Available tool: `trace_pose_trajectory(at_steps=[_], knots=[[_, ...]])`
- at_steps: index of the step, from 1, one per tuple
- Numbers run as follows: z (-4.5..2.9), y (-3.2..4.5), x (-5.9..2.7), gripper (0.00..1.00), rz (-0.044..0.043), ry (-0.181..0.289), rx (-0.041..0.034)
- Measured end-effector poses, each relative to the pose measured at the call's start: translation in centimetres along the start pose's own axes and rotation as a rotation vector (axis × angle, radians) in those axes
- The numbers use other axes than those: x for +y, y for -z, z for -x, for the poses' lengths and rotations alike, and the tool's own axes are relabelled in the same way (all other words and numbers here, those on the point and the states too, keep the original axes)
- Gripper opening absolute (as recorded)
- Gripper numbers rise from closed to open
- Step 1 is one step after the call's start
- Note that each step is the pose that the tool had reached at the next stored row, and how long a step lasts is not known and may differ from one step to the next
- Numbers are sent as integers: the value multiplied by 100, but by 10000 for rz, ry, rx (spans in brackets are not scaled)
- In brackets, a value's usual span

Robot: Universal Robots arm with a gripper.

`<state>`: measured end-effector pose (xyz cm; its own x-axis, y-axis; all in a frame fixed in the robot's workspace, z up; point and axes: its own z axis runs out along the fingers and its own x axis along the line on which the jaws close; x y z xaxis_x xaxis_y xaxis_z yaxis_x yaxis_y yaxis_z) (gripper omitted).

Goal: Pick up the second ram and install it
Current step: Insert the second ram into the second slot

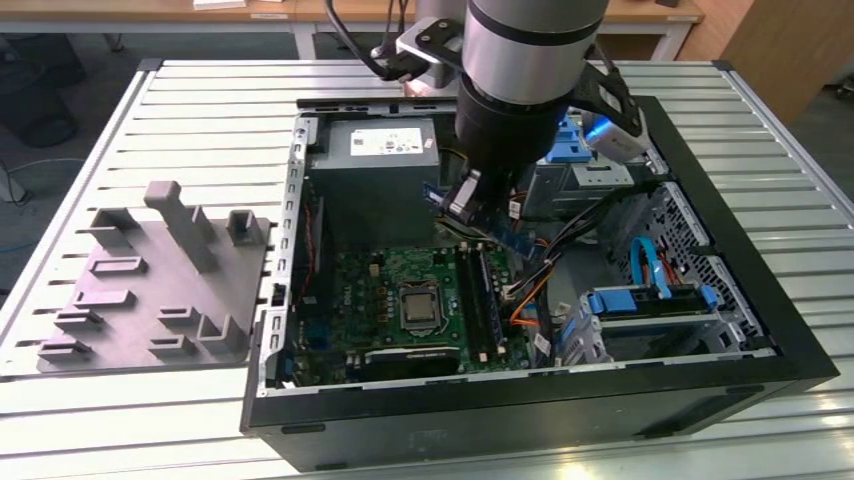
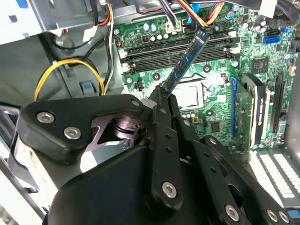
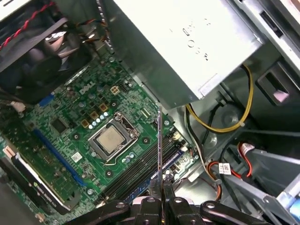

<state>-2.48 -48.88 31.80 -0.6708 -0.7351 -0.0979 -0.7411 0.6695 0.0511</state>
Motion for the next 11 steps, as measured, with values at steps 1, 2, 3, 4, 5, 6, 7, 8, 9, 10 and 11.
trace_pose_trajectory(at_steps=[1,2,3,4,5,6,7,8,9,10,11], knots=[[0,0,0,14,-12,-123,-6],[0,0,0,14,-24,-244,-13],[0,0,0,14,-37,-369,-19],[0,-1,0,14,-49,-492,-26],[0,-1,0,14,-61,-617,-32],[0,-1,0,14,-74,-747,-39],[0,-1,0,14,-85,-861,-45],[0,-1,0,14,-97,-977,-50],[0,-1,0,14,-109,-1100,-57],[0,-1,0,14,-122,-1235,-64],[0,-1,0,14,-136,-1381,-71]])
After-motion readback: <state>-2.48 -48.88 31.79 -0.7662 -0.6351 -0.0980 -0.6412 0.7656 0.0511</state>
